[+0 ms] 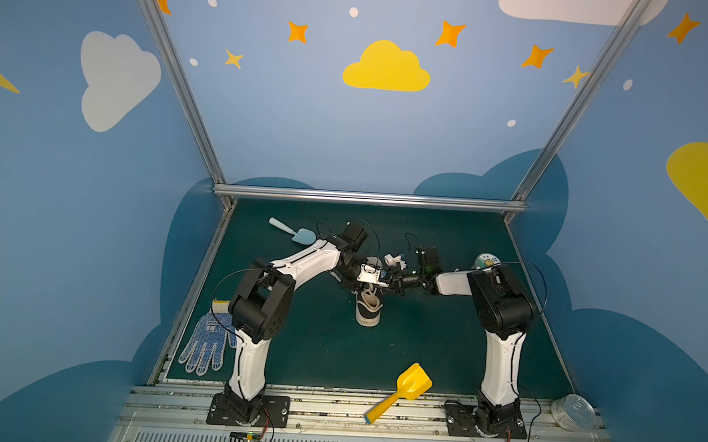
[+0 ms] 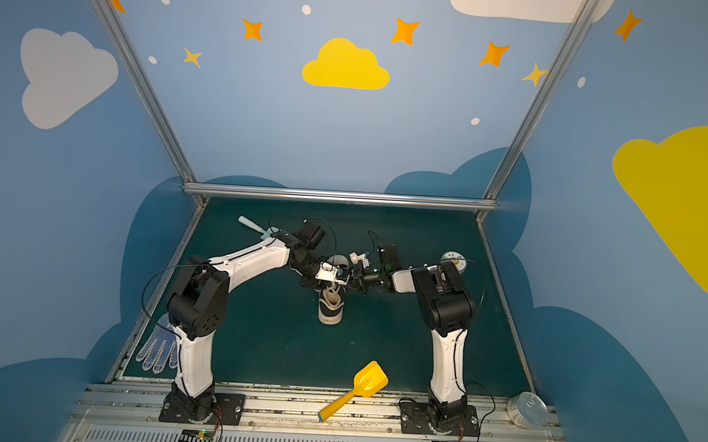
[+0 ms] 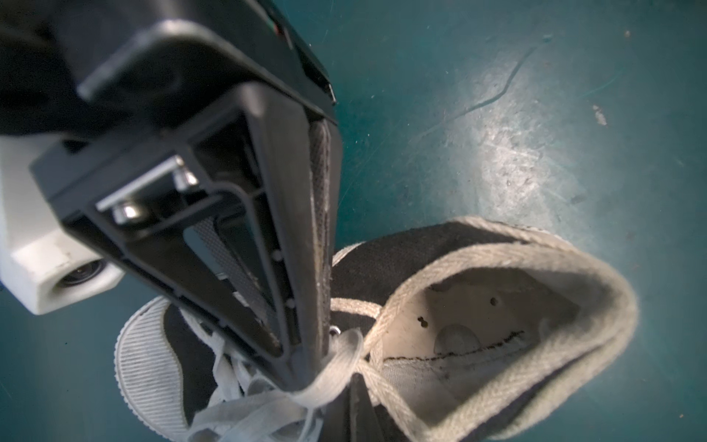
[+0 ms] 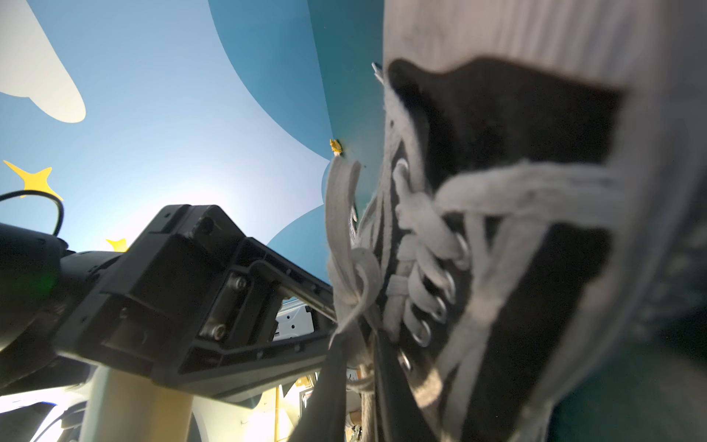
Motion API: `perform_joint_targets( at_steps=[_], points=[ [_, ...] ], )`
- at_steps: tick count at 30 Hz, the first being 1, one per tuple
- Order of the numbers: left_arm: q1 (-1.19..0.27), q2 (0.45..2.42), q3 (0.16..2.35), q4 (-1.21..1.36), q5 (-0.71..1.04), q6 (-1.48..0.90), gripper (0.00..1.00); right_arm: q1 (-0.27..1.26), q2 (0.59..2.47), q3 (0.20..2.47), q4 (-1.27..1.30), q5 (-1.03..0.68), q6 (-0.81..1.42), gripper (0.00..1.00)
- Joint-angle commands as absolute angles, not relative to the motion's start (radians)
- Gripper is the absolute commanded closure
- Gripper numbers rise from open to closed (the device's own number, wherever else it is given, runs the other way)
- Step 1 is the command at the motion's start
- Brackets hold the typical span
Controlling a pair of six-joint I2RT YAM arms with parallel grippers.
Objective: Tie the shoes
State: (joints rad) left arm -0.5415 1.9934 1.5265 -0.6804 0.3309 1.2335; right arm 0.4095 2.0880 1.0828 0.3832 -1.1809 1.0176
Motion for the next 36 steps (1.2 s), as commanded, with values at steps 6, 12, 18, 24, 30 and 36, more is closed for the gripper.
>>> perform_joint_targets(
  at_steps=[6,12,18,24,30,36],
  points=[
    [-0.536,1.986,1.511,-0.624,0.350,1.176,0.97,0.414,2.102,1.078,0.393,-1.190,1.012,0.83],
    [-0.534,1.991,1.514,-0.614,0.349,1.152,0.97,0.416,2.106,1.083,0.389,-1.197,1.014,0.84],
    [-0.534,1.990,1.511,-0.591,0.367,1.129,0.97,0.417,2.110,1.081,0.389,-1.197,1.015,0.87],
    [-0.533,1.986,1.509,-0.580,0.376,1.112,0.97,0.416,2.110,1.080,0.390,-1.196,1.017,0.97],
    [-0.527,1.972,1.502,-0.582,0.375,1.108,0.96,0.411,2.105,1.071,0.376,-1.183,0.999,1.00],
    [-0.517,1.940,1.475,-0.571,0.371,1.116,0.84,0.404,2.088,1.073,0.338,-1.168,0.967,1.00]
  ],
)
